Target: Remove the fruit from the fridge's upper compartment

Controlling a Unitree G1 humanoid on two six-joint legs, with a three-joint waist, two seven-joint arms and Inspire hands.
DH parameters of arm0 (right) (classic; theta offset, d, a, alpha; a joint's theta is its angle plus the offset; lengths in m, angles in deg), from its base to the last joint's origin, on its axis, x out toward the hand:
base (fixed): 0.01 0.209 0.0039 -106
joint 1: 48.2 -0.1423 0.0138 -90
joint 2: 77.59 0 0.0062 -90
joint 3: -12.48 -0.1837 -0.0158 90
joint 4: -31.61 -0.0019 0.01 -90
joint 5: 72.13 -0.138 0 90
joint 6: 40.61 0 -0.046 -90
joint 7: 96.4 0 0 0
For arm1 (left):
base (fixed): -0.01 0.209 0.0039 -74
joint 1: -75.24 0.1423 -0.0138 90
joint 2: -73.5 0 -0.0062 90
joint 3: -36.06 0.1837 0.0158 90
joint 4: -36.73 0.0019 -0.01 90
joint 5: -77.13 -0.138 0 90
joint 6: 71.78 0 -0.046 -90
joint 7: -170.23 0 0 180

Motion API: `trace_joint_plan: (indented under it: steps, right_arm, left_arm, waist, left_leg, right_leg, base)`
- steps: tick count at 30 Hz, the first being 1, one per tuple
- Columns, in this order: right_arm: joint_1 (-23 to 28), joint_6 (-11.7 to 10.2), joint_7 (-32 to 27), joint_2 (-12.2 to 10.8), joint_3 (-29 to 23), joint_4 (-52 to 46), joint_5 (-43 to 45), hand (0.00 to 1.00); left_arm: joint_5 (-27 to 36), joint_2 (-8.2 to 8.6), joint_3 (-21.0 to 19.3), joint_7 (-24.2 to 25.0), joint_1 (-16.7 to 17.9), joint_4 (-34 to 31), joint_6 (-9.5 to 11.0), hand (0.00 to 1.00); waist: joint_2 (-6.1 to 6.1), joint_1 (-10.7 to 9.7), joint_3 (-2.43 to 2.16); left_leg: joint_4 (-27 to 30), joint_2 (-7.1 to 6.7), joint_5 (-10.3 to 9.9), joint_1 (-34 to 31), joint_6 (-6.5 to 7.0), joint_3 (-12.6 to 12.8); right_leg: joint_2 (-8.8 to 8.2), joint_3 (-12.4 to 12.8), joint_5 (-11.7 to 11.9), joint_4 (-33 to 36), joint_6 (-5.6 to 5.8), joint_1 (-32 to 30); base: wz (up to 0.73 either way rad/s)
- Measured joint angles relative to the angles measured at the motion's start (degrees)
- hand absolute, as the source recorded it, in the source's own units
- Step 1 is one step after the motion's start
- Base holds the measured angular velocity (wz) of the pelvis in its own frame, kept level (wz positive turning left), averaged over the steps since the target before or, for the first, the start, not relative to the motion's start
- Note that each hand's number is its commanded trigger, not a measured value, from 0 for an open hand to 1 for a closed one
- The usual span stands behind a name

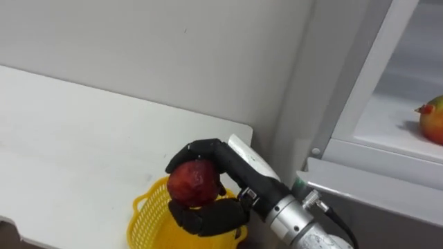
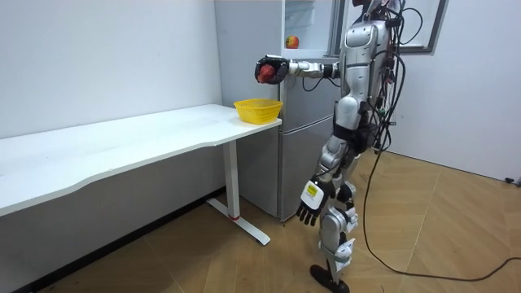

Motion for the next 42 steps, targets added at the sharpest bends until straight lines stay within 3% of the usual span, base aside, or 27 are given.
trace_joint_plan:
  steps: [4,7,9,10,21,31,42]
  right_arm:
    - [-1.7,0.0,-0.9,0.2,-0.3,3.2,-0.2,1.0]
    - [-2.7,0.0,-1.1,0.2,-0.6,5.2,-0.1,1.0]
    - [-3.4,0.2,-1.2,0.2,-0.7,6.6,-0.1,0.62]
    - [-3.7,0.3,-1.2,0.2,-0.7,7.3,-0.1,0.0]
    - [-3.9,1.1,-1.7,0.2,-0.8,7.7,-0.1,0.0]
    - [-3.9,-0.1,-2.1,0.2,-0.8,8.2,-0.2,0.0]
    - [-3.8,-0.7,-1.6,0.2,-0.7,9.6,-0.2,0.0]
  left_arm:
    - [0.0,0.12,-0.8,0.1,0.0,-0.2,-0.2,0.0]
    - [-0.1,0.21,-1.3,0.0,0.0,-0.2,-1.0,0.0]
    - [-0.1,0.28,-1.5,0.0,0.0,-0.2,-1.0,0.0]
    - [-0.1,0.3,-1.5,0.0,0.0,-0.2,-1.1,0.0]
    - [-0.1,0.62,-1.5,-0.1,-0.1,-0.2,-1.2,0.0]
    - [-0.1,0.74,-1.4,-0.2,-0.3,-0.3,-1.2,0.0]
    - [0.0,0.75,-1.4,-0.1,-0.5,-0.3,-1.2,0.0]
  waist:
    - [-0.68,-0.1,0.1]
    - [-1.44,0.0,-0.15]
    - [-1.8,0.1,-0.08]
    - [-1.97,0.2,-0.04]
    - [-2.22,0.7,-0.13]
    - [-1.45,1.1,0.43]
    - [-1.43,1.2,0.45]
  left_leg:
    - [1.3,-0.12,0.2,-1.5,-0.38,-1.5]
    - [1.7,-0.12,0.5,-2.6,-0.9,-2.2]
    - [1.9,-0.1,0.7,-3.1,-1.12,-2.6]
    - [2.0,-0.09,0.7,-3.2,-1.19,-2.9]
    - [2.7,-0.16,0.7,-4.3,-1.29,-3.2]
    - [2.7,-0.19,0.8,-4.2,-1.28,-2.9]
    - [2.7,-0.2,0.8,-4.2,-1.31,-2.9]
  right_leg:
    - [-0.21,-1.2,-0.1,0.0,0.16,-0.4]
    - [-0.22,-1.7,0.0,0.1,-0.01,-1.1]
    - [-0.25,-2.1,0.0,0.1,-0.08,-1.3]
    - [-0.26,-2.3,0.1,0.1,-0.13,-1.3]
    - [-0.34,-2.6,0.4,0.1,-0.55,-2.0]
    - [-0.33,-2.3,0.5,0.1,-0.46,-1.9]
    - [-0.35,-2.3,0.5,0.1,-0.42,-1.9]
  base:
    - [0.17]
    - [0.11]
    - [0.11]
    - [0.09]
    - [0.02]
    - [0.0]
    - [0.0]
